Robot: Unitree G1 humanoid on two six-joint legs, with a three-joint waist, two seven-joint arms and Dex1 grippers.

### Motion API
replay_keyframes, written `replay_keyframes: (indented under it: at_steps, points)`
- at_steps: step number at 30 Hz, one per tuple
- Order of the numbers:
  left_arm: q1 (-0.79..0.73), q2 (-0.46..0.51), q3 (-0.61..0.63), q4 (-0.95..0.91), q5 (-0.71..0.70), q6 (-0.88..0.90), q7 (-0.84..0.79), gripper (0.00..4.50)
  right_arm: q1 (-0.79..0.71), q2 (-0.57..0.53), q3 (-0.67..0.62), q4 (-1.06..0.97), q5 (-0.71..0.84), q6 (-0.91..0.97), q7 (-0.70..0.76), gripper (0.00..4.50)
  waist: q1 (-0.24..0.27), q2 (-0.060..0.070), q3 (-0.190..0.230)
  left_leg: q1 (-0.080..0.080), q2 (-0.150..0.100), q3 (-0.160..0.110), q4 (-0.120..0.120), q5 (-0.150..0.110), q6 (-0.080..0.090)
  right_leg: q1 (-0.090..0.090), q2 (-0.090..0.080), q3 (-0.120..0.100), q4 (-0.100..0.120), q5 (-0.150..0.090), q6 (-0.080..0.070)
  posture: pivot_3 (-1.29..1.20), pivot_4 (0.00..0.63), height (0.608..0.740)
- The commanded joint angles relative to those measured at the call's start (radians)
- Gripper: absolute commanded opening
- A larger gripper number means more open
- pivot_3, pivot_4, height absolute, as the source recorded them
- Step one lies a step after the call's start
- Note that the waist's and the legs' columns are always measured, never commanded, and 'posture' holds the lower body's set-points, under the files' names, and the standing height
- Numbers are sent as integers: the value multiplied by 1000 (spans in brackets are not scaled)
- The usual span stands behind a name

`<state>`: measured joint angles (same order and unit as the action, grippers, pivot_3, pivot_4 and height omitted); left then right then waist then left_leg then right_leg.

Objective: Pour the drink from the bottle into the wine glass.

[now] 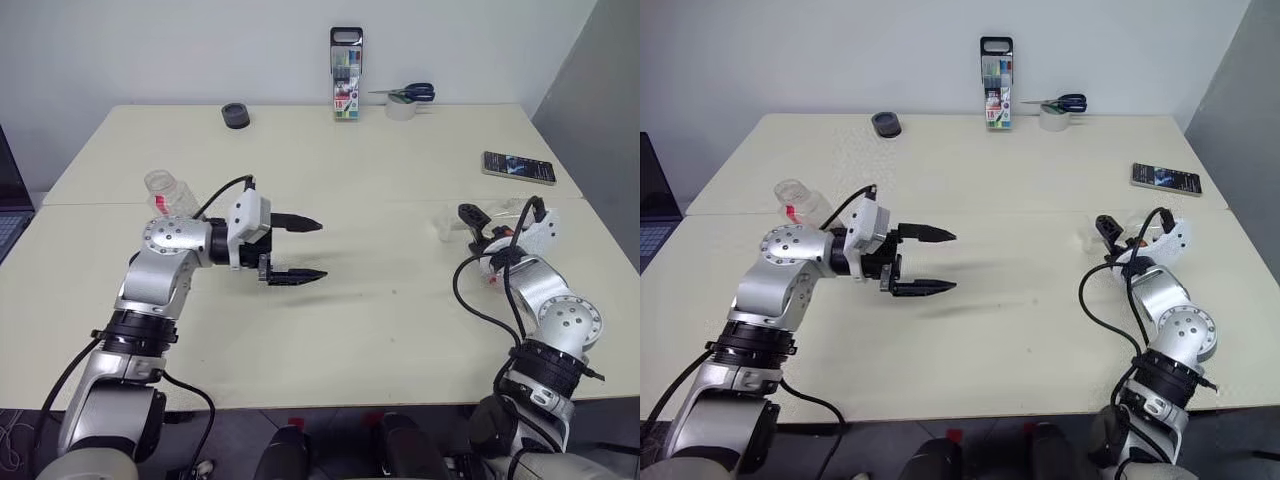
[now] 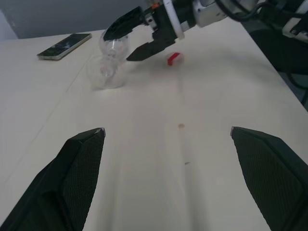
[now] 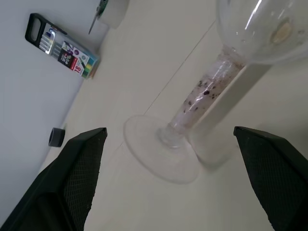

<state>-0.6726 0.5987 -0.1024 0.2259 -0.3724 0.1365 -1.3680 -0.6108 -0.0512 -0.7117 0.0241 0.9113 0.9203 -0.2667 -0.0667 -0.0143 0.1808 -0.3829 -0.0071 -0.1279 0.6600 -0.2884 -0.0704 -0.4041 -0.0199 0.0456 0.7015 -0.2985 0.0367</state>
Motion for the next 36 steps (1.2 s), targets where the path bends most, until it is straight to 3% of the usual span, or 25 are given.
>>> replay_keyframes:
  at_steps: [1,17,21,25,31,36]
  points:
    - [-40,-6,4,23,4,-10,-18,4464,-49,-38,-4,71,14,-72,22,4500,-1,0,0,0,0,0,0,0,0,0,0,0,0,0,0,0,150,740]
    - [-55,-27,-12,28,32,-10,-33,4464,-198,-139,-9,525,1,-274,213,4500,-18,1,0,0,0,1,0,0,0,0,0,1,0,0,0,0,150,740]
    - [-54,-30,-12,25,37,-9,-32,4500,-220,-145,-4,592,-2,-296,250,3661,-18,1,0,0,0,1,0,0,0,0,0,1,0,0,0,0,150,740]
    - [-47,-31,-11,26,44,-13,-30,4500,-225,-148,-4,631,-4,-312,270,2104,-18,1,0,0,0,1,0,0,0,0,0,1,0,0,0,0,150,740]
    - [-27,-29,-4,33,48,-22,-19,4500,-182,-154,53,558,-36,-290,302,306,-17,1,0,0,0,1,1,0,0,0,0,1,0,0,0,0,150,740]
    - [1,-24,12,19,40,-6,13,4500,-22,-166,317,304,-212,-293,391,201,-17,2,0,0,0,-1,0,0,0,0,0,1,1,0,0,0,150,740]
